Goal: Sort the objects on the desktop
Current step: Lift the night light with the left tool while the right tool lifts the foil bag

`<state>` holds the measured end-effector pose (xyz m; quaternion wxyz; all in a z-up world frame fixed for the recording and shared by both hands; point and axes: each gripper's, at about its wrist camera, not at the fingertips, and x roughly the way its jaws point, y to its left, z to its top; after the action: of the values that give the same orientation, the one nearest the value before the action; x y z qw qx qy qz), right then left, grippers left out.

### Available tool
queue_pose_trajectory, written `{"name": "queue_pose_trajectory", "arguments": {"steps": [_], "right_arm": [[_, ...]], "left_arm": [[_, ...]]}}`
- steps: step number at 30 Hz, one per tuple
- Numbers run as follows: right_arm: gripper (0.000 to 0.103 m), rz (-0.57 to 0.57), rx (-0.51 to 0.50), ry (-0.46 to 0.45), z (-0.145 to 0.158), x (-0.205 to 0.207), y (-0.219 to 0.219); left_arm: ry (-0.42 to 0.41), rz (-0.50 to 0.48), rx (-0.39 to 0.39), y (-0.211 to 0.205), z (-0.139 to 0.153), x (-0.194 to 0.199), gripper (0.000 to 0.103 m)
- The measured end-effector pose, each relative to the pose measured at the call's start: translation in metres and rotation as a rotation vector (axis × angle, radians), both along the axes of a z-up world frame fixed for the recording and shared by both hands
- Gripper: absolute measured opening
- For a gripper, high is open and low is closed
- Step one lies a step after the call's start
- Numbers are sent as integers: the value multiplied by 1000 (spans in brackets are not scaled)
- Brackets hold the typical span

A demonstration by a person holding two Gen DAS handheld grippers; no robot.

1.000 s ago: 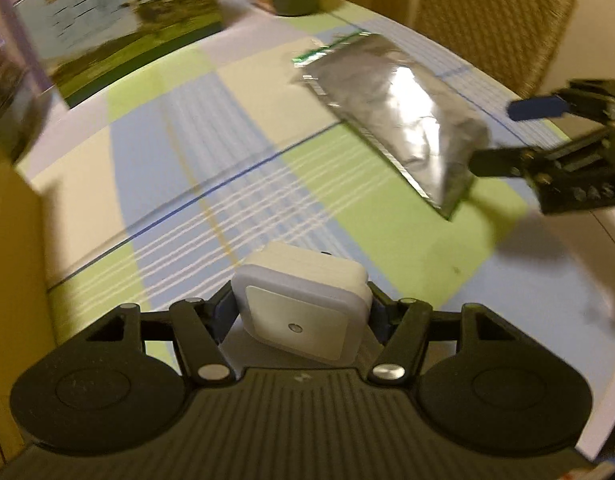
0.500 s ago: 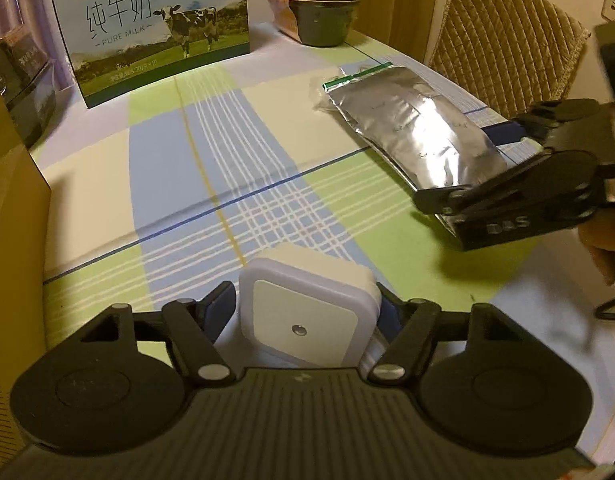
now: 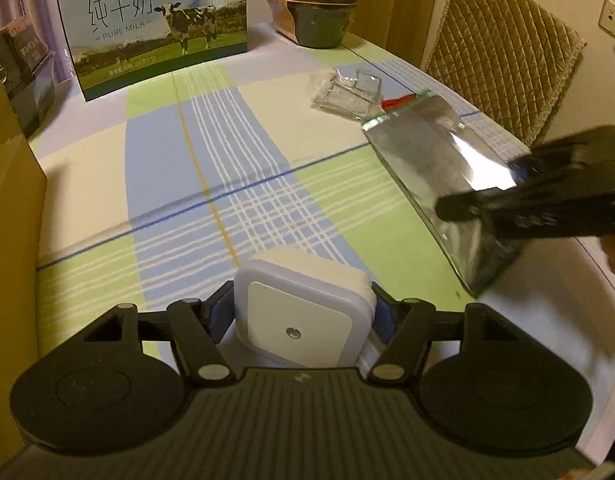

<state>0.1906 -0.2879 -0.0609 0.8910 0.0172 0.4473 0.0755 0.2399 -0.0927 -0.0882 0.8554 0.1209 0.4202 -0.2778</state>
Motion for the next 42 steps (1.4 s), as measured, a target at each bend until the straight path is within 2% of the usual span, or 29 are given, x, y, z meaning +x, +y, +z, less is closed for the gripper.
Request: {"name": "queue_pose_trajectory", "arguments": {"steps": [3, 6, 8, 10, 13, 15, 21, 24, 30, 33, 36, 39, 42], "right_arm": [[30, -13, 60, 22, 6, -24, -4], [33, -28, 37, 0, 11, -45, -8], [45, -38, -6, -21, 14, -54, -8], [69, -58, -37, -35, 14, -62, -6], [71, -66, -57, -45, 14, -70, -3], [71, -49, -106, -42, 10, -73, 3], [73, -118, -149, -30, 6, -75, -24], [74, -118, -154, -35, 11, -78, -28], [82, -18, -215, -69, 12, -81, -11], [90, 45, -262, -79, 7, -79, -1], [95, 131, -331, -92, 2, -74, 11], [95, 230, -418, -97, -7, -68, 23], [95, 312, -474, -83, -19, -57, 27]], "left_arm": [[14, -9, 5, 2, 3, -15, 63], [20, -15, 10, 5, 4, -31, 64], [25, -22, 9, 6, 4, -40, 63], [15, -23, 2, 10, 6, -48, 64], [0, -15, -7, 14, 9, -55, 70], [0, -11, -19, 18, 11, -57, 73], [-13, -26, -17, 23, 11, -56, 74], [-12, -47, -14, 23, 9, -52, 74], [-60, -174, 16, 13, 6, -46, 74], [-32, -196, 20, 9, 4, -43, 71], [25, -142, 30, 8, 3, -43, 63], [101, -62, -11, 12, 4, -45, 61], [81, -46, -27, 11, 5, -50, 61]]}}
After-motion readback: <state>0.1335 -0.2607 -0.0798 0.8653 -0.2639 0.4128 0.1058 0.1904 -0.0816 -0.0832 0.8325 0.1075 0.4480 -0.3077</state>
